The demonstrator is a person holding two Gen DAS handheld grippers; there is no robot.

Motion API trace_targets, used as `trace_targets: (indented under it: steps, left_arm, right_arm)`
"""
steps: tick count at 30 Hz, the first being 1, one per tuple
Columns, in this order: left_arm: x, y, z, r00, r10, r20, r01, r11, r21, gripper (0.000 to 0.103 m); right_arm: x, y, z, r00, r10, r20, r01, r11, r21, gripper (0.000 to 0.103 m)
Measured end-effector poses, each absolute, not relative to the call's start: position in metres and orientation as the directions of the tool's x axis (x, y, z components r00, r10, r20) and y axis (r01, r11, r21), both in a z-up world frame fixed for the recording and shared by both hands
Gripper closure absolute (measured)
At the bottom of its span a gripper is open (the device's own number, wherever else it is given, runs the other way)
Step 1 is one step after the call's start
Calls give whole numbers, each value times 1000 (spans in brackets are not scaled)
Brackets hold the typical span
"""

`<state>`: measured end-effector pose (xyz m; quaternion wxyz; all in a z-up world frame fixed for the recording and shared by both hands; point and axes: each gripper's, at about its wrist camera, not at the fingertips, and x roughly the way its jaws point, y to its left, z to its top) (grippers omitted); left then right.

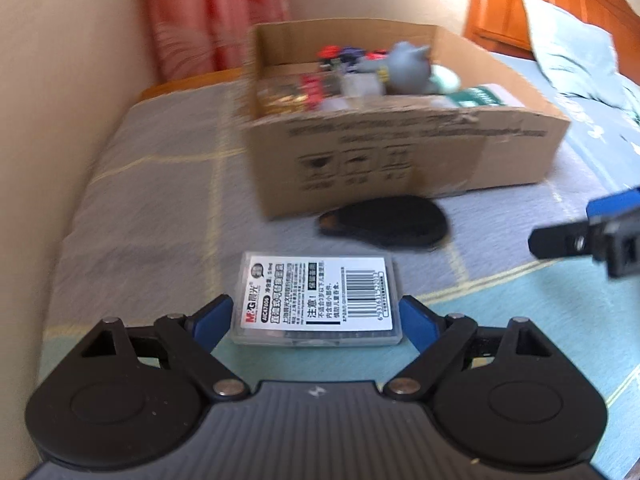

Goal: Organize rigid objects
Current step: 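Move the left gripper to the white M&G refill pack while the right approaches the black oval pad, then grasp the refill pack with the left gripper while the right grasps the black oval pad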

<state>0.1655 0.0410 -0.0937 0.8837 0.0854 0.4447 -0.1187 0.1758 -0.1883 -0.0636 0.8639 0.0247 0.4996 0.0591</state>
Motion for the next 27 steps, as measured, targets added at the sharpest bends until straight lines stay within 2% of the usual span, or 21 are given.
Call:
trace_targets:
  steps: [3, 7, 11, 15, 22, 27]
  left_arm:
    - [161, 58, -95, 572, -99, -814, 229, 972, 43, 15]
    - [155, 75, -94, 569, -115, -814, 206, 978, 6, 13]
    - [145, 83, -81, 599, -160, -785, 232, 973, -22, 9]
    - [135, 95, -60, 651, -132, -748, 208, 978, 8, 6]
    - [122, 118, -29, 719, -60, -693, 132, 990, 51, 4]
    - [116, 132, -22, 736, -42, -675, 104, 993, 52, 4]
  right_arm:
    - [176, -173, -74, 473, 137, -871, -106, 989, 98, 0]
    - [176, -153, -78, 470, 141, -872, -150, 986, 79, 0]
    - [179, -135, -76, 497, 139, -856, -176, 983, 57, 0]
    - [182, -120, -75, 540, 158, -827, -188, 980, 65, 0]
    - [191, -97, -83, 602, 154, -783, -119, 988, 103, 0]
    - [201, -71, -91, 614, 86, -784, -73, 996, 52, 0]
